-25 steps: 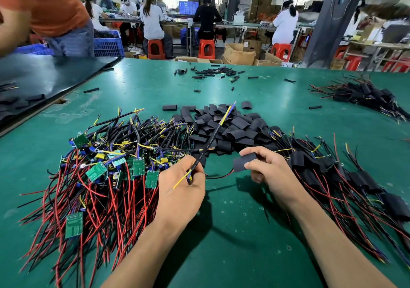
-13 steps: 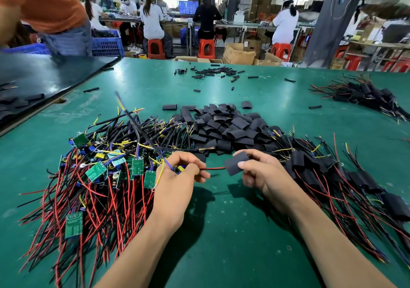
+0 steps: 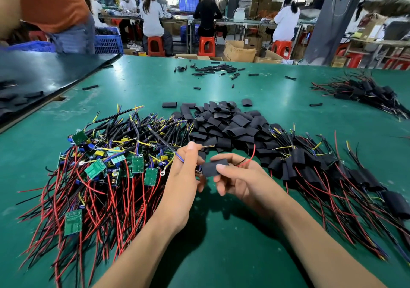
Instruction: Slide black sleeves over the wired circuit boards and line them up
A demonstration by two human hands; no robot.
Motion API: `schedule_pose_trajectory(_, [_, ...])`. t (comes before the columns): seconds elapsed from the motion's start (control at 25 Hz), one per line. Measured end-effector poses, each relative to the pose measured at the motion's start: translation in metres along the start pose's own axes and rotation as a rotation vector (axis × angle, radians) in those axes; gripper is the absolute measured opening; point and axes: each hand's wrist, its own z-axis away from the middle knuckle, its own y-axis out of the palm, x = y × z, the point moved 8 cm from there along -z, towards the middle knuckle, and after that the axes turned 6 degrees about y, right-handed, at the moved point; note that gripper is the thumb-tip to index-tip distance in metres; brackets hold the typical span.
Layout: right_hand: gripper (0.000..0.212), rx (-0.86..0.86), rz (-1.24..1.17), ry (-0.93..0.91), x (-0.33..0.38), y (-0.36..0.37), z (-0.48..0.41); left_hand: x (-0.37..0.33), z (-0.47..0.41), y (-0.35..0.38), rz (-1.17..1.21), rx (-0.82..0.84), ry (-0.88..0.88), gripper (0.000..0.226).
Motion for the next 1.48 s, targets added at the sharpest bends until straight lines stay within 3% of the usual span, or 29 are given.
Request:
schedule_pose_trajectory(0.24, [0.031, -0.061, -0.101, -0.007, 0.002, 0.000, 0.001, 0.005, 0.001, 0.004, 0.035, 0.050, -0.104, 0.054])
schedule_pose_trajectory(0.4, [0.036, -0.122, -0.156, -0.019, 0.011, -0.012, 0.004, 0.009, 0.004, 0.003, 0.144, 0.040, -0.196, 0.039])
schedule_pose_trajectory(0.76, [0.044, -0.067, -0.140, -0.059, 0.020, -0.020, 0.003, -0.004, 0.002, 0.000, 0.243, 0.043, -0.088, 0.010])
schedule_pose_trajectory(0.84, [0.036, -0.094, -0.125, -0.082, 0.022, -0.024, 0.002, -0.004, 0.002, 0.001, 0.270, 0.040, -0.086, 0.006])
schedule_pose_trajectory(1.32, [0.032, -0.112, -0.097, -0.141, 0.027, -0.020, 0.008, -0.002, 0.002, 0.004, 0.294, 0.111, -0.104, 0.004])
schedule_pose_trajectory(1.48, [0.027, -0.091, -0.118, -0.144, 0.027, -0.019, 0.008, -0.003, 0.003, 0.007, 0.306, 0.157, -0.123, 0.020])
